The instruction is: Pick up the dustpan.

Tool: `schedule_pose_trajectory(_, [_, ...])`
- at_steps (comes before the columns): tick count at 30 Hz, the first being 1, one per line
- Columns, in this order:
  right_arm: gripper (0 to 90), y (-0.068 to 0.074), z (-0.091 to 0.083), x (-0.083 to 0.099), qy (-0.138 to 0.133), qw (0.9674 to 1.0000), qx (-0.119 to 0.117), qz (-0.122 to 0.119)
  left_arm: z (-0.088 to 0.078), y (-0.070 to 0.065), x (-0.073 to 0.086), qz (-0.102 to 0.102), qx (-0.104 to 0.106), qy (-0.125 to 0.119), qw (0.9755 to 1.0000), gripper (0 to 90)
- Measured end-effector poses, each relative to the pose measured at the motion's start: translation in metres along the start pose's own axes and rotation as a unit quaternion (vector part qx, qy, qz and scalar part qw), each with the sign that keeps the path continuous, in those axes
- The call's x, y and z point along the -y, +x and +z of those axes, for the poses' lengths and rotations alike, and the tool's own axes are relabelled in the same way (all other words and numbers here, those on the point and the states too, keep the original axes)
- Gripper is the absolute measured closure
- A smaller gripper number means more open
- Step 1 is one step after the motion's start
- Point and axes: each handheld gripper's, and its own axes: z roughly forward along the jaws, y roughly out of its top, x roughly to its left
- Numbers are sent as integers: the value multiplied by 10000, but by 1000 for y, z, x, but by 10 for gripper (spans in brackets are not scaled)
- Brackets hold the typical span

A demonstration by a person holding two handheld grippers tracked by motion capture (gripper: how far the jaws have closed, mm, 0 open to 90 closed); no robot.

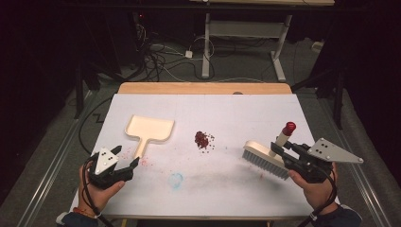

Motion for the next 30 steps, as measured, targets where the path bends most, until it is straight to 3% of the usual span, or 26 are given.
schedule_pose_trajectory(1, [701, 0, 0, 0, -8, 10000, 3, -6, 0, 0, 0, 0, 0, 0, 10000, 257])
schedule_pose_trajectory(2, [701, 0, 1, 1, 10, 10000, -5, 0, 1, -5, 1, 170, 34, 121, 9998, 257])
schedule_pose_trajectory(5, [701, 0, 2, 2, 22, 10000, -22, -7, 1, -8, 2, 255, 60, 149, 9995, 255])
schedule_pose_trajectory(11, [700, 0, 6, 1, 42, 10000, -50, -55, -3, -7, 4, 275, 127, 196, 9994, 235])
schedule_pose_trajectory(15, [701, 1, 7, 1, 45, 10000, -70, -50, -3, -2, 5, 74, 192, 292, 9994, 235])
schedule_pose_trajectory(17, [701, 2, 7, 0, 28, 9999, -90, -83, -4, 0, 1, -191, 96, 433, 9988, 235])
schedule_pose_trajectory(19, [701, 3, 9, -1, 33, 9999, -102, -102, -5, 0, -3, -305, 2, 518, 9982, 242])
schedule_pose_trajectory(21, [701, 4, 10, 0, 66, 9999, -112, -74, -6, 1, -4, -418, 115, 476, 9979, 241])
schedule_pose_trajectory(30, [701, 2, 9, 0, 65, 9999, -108, -56, -1, 3, -8, -443, 138, 532, 9975, 238])
